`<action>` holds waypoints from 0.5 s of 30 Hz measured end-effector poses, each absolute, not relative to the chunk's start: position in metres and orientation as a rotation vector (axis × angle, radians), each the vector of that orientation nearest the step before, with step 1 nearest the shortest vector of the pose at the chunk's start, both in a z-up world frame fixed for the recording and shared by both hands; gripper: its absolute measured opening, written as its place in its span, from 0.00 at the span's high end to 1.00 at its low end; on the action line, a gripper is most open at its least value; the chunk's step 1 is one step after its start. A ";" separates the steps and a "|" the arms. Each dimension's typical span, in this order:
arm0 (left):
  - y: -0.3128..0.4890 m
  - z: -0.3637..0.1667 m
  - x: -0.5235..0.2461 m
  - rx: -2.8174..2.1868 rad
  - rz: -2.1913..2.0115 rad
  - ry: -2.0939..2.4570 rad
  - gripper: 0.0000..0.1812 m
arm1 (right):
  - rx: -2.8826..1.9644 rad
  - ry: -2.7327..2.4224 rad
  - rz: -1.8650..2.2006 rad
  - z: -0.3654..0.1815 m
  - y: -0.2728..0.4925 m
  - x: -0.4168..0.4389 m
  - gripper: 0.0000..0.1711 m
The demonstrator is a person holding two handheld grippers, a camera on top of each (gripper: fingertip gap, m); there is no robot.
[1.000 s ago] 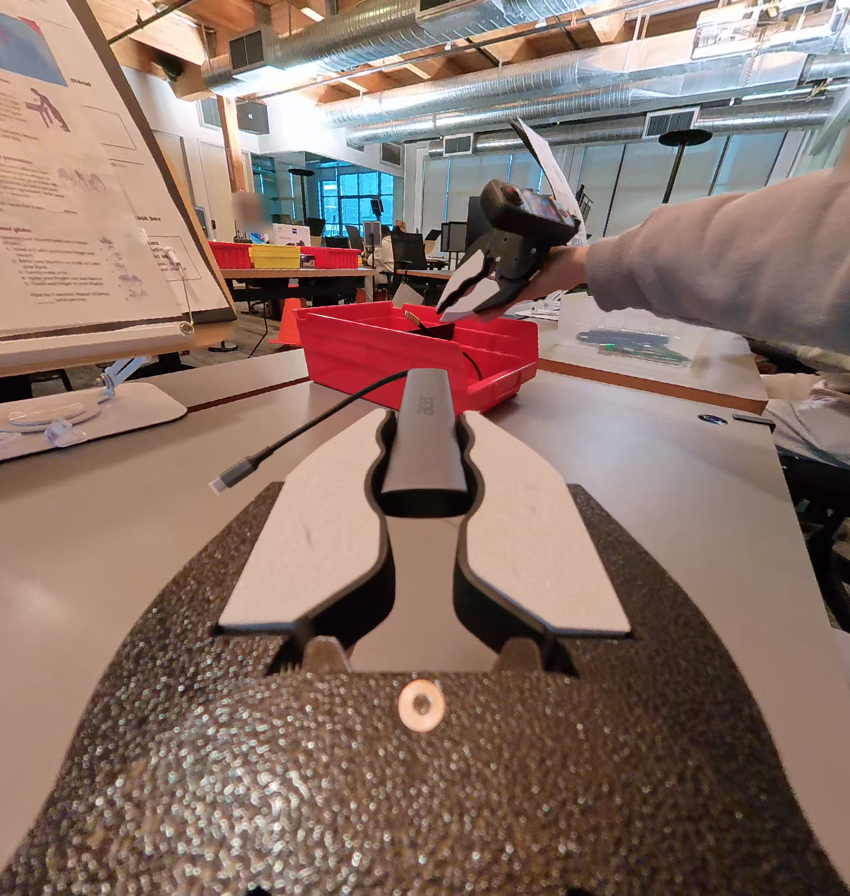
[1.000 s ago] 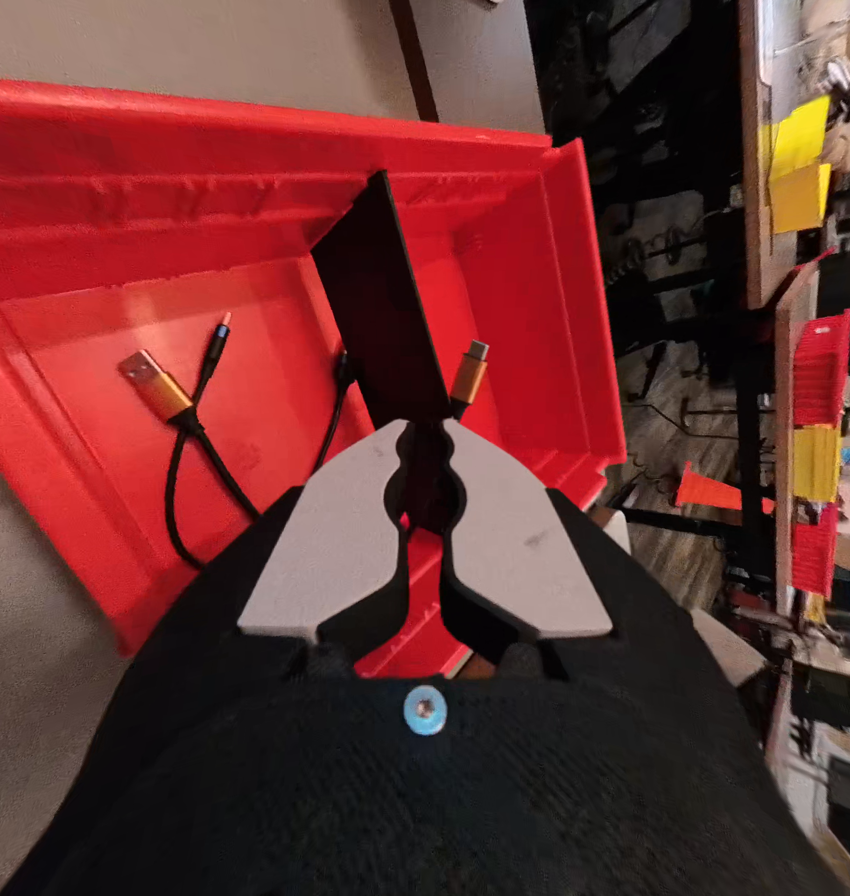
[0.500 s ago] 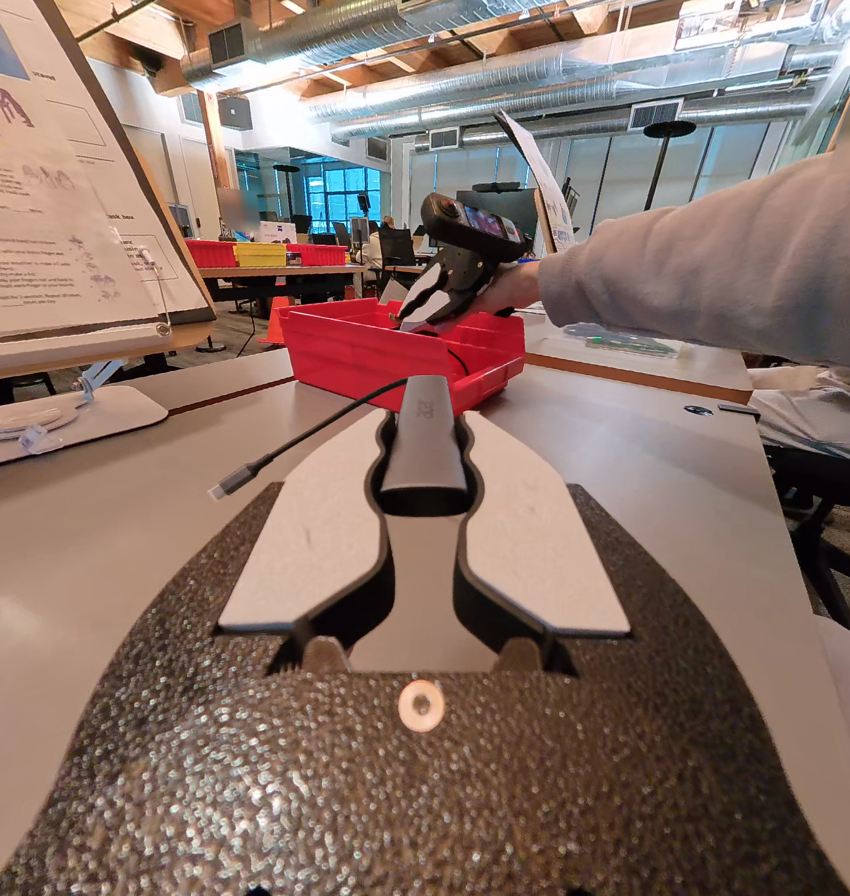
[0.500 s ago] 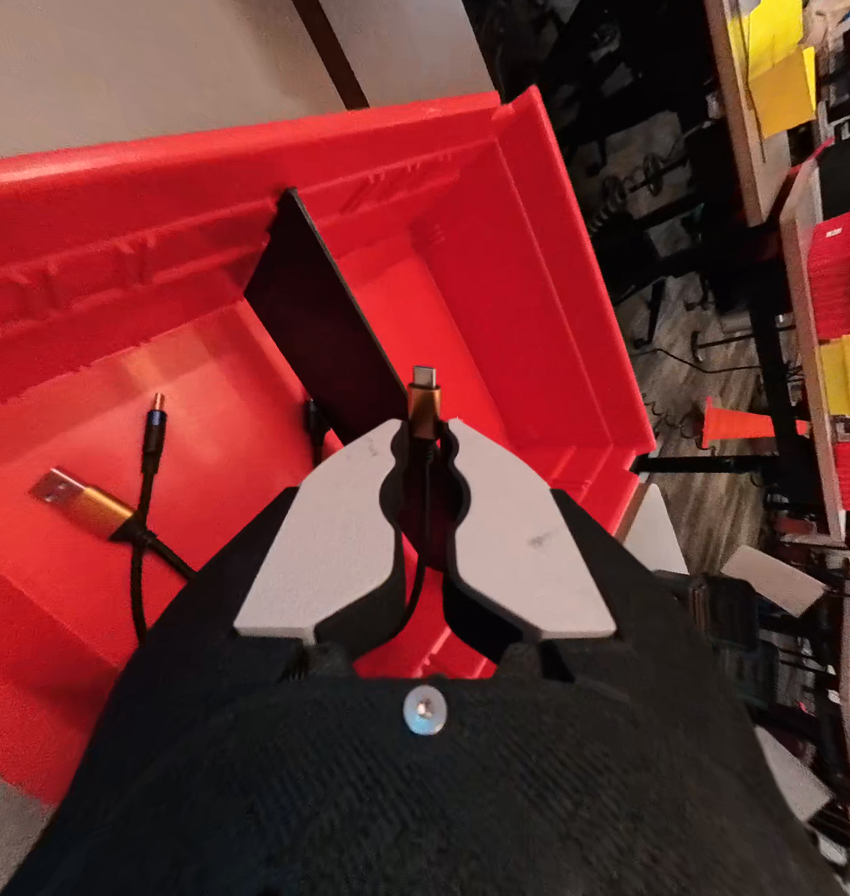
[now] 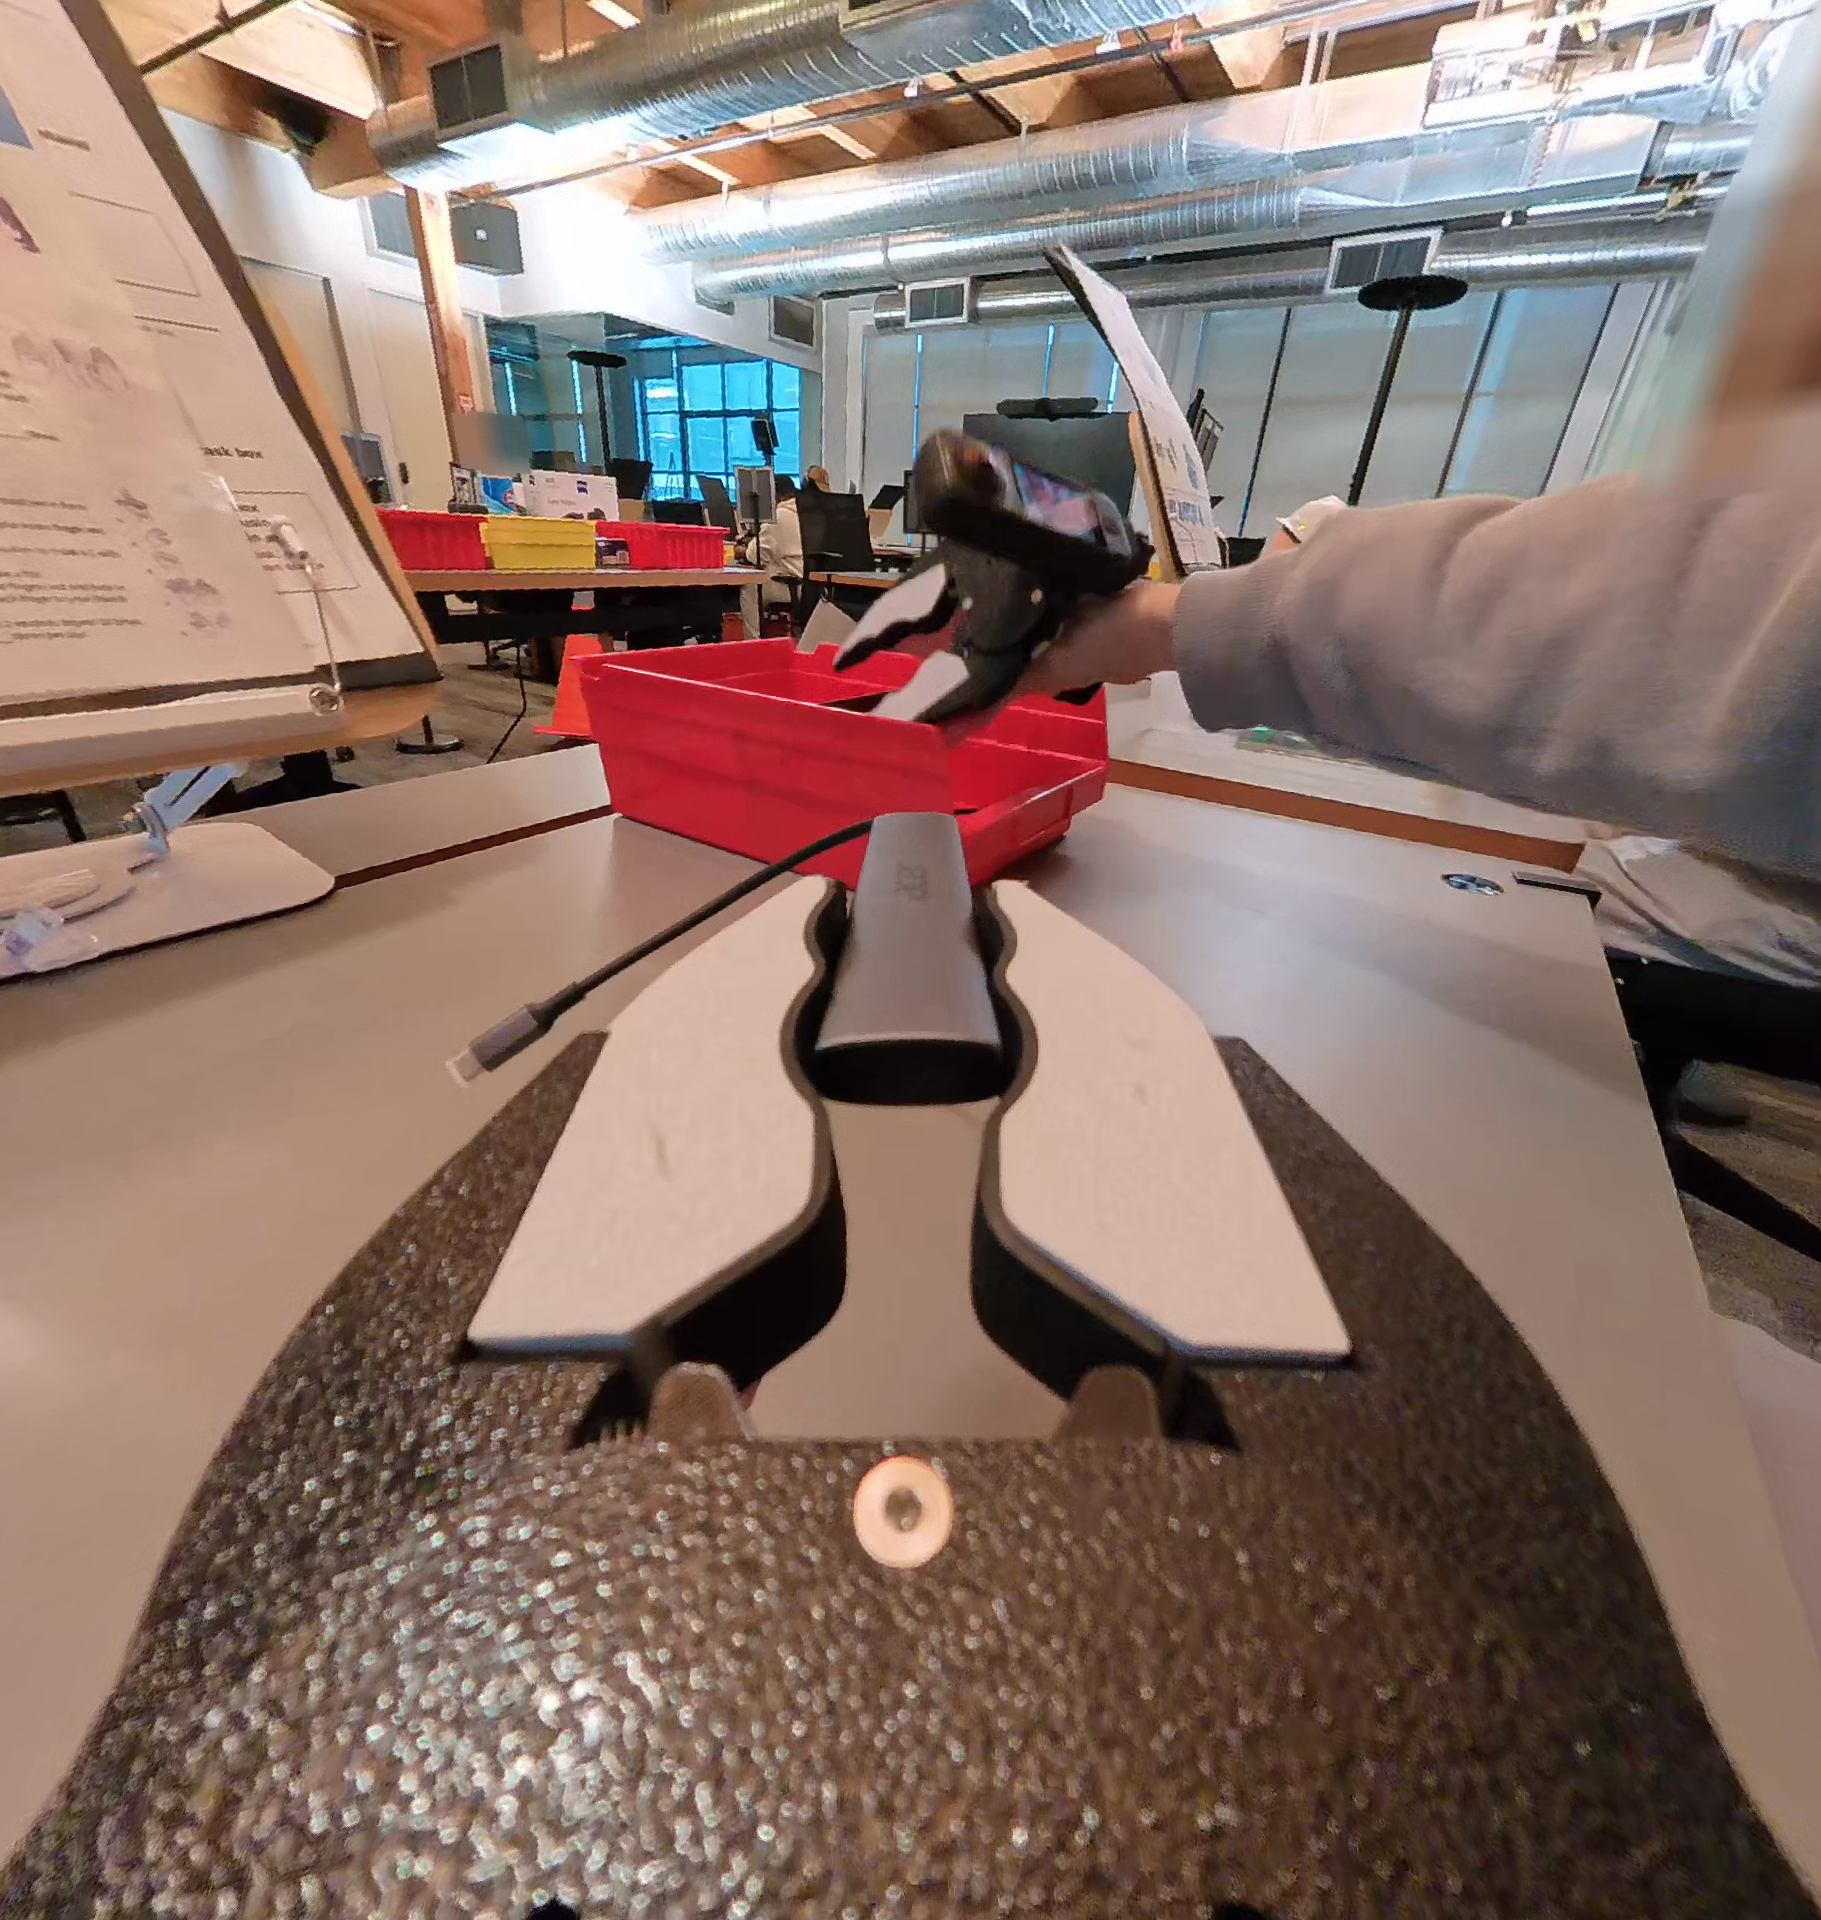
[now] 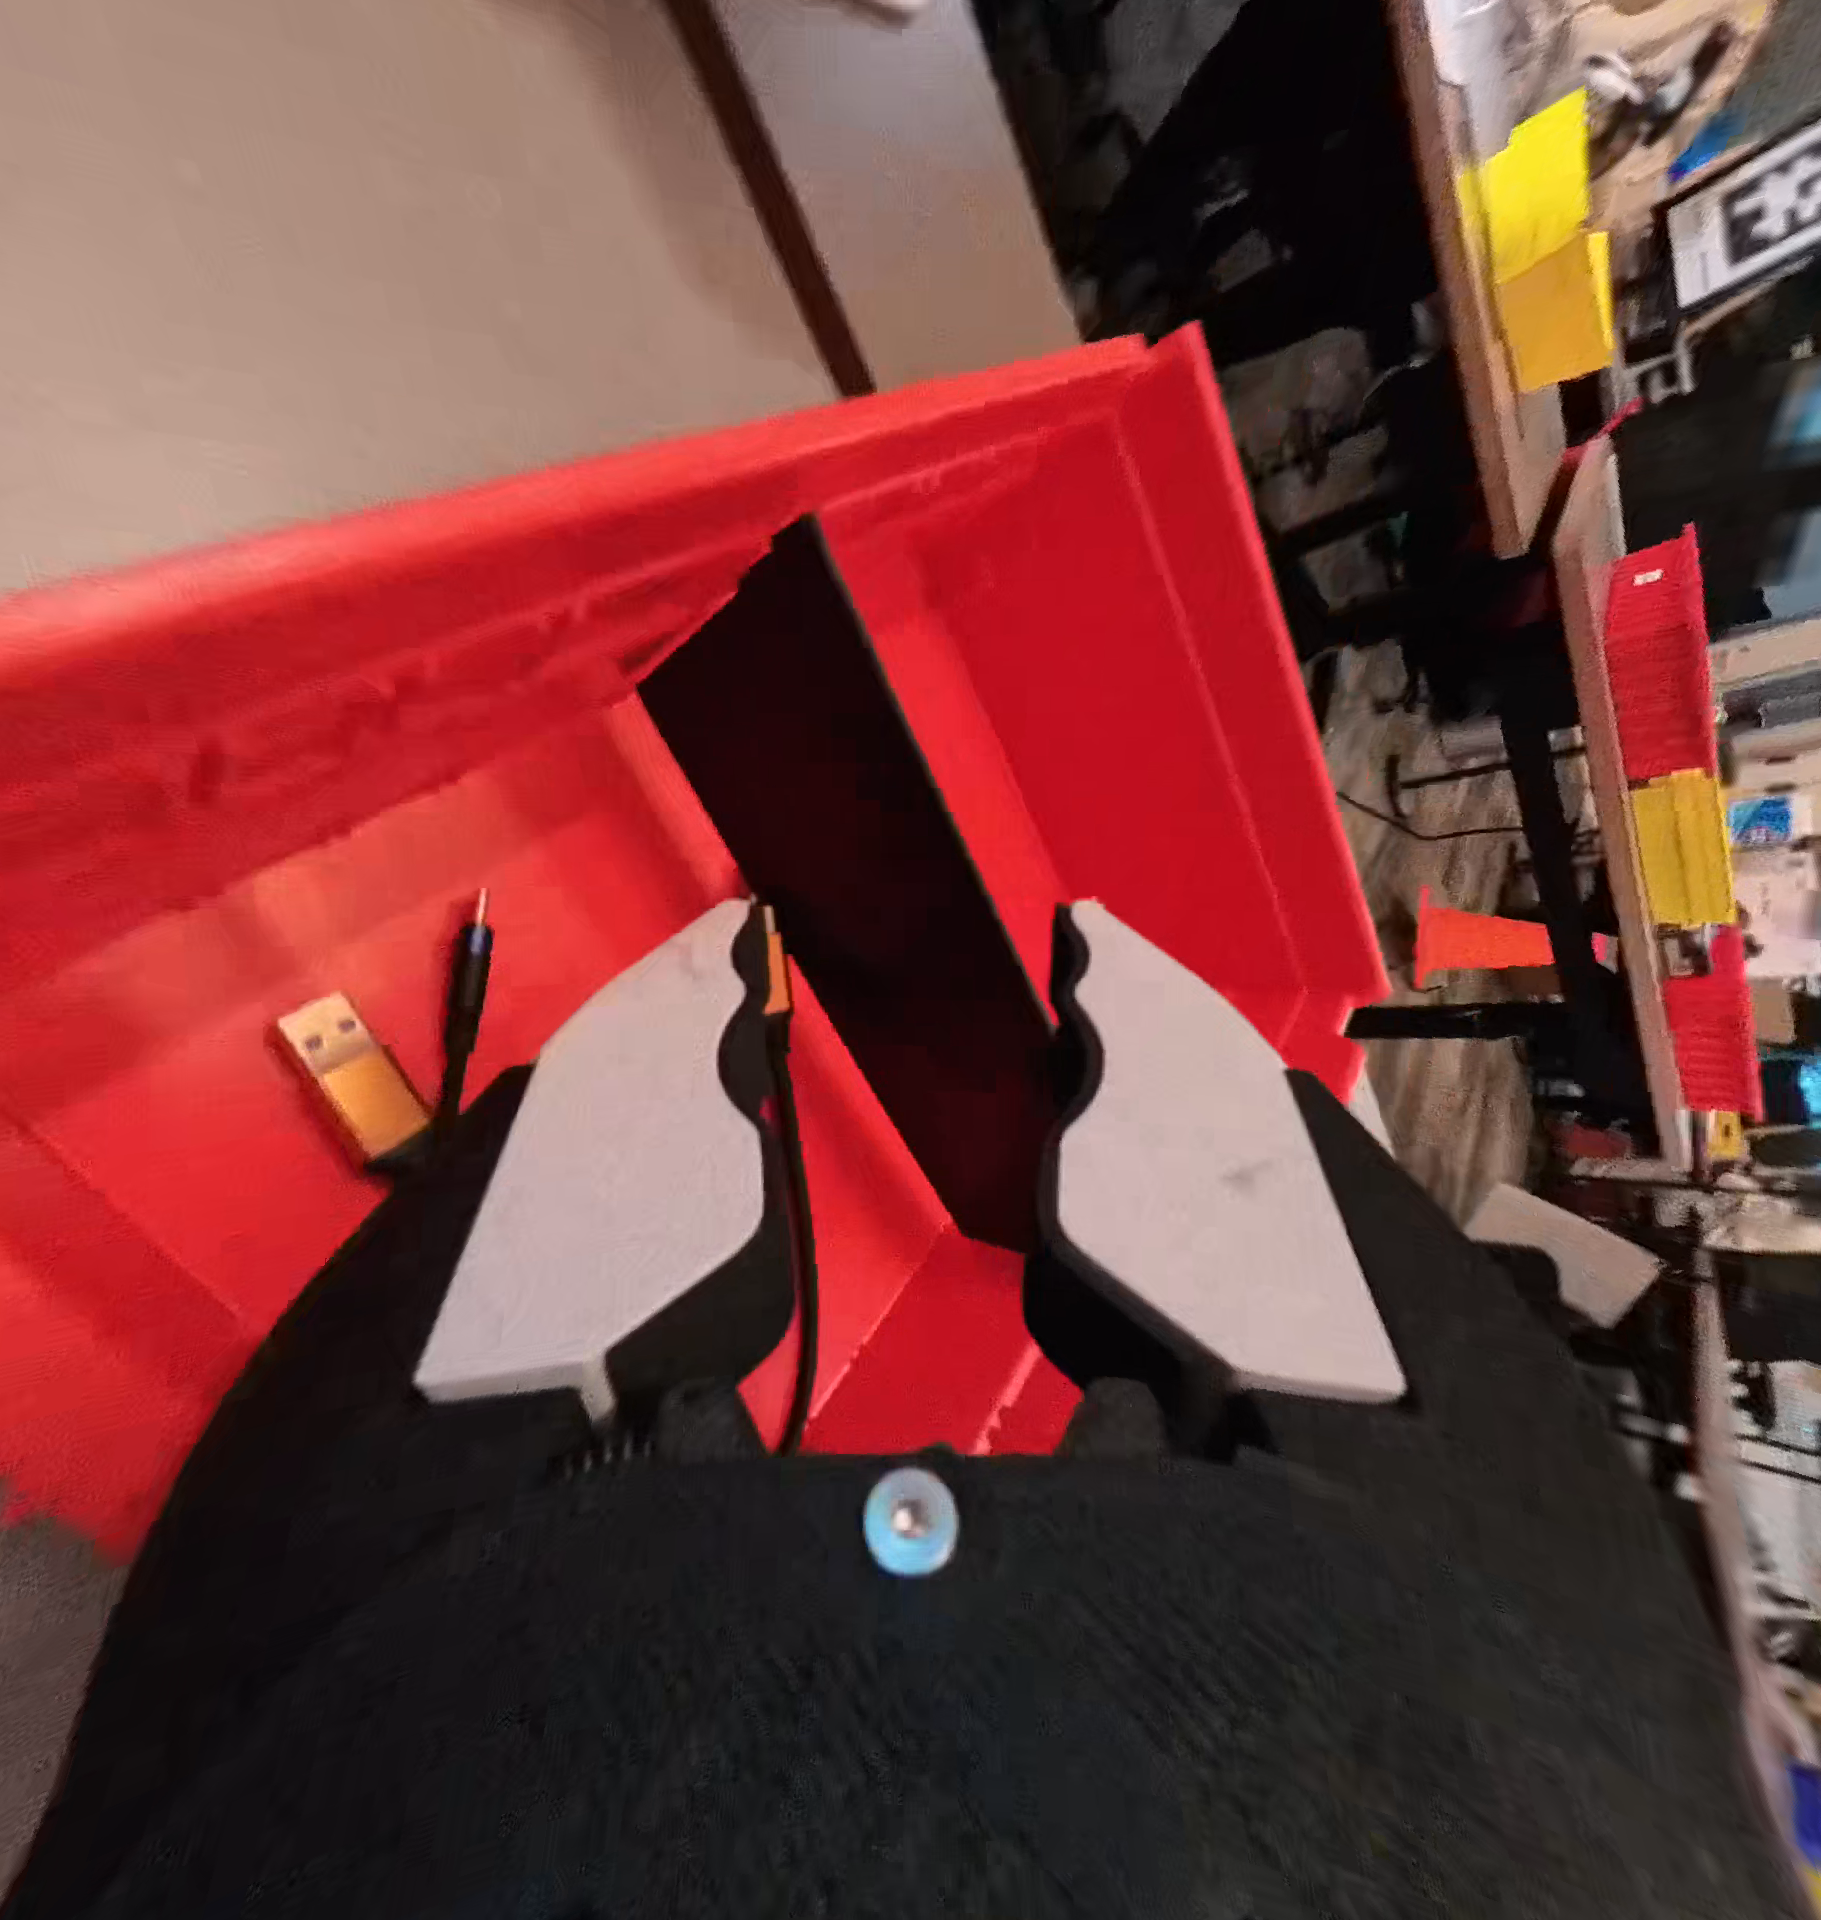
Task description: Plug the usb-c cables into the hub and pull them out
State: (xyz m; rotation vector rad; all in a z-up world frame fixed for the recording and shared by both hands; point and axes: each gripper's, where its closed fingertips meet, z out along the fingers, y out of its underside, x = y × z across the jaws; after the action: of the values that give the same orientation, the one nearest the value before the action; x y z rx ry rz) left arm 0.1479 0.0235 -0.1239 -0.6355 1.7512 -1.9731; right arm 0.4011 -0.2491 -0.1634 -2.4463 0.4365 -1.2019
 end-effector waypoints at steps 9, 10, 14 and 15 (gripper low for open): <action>0.017 -0.114 0.123 -0.347 -2.139 1.848 0.87 | -1.775 0.127 -0.188 -0.082 -0.066 0.193 0.57; 0.017 -0.114 0.119 -0.311 -2.169 1.862 0.87 | -1.772 0.055 -0.189 -0.081 -0.052 0.172 0.57; 0.016 -0.112 0.104 -0.173 -2.258 1.858 0.87 | -1.879 -0.035 -0.095 -0.094 -0.016 0.122 0.61; 0.015 -0.111 0.101 -0.136 -2.271 1.850 0.87 | -1.907 -0.045 -0.057 -0.097 -0.012 0.115 0.62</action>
State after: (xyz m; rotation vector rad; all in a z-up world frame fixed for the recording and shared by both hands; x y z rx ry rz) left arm 0.1010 0.0152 -0.1108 -0.1360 1.8496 -2.2715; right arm 0.1149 -0.0120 -0.0973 -1.9072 -0.0454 -0.0573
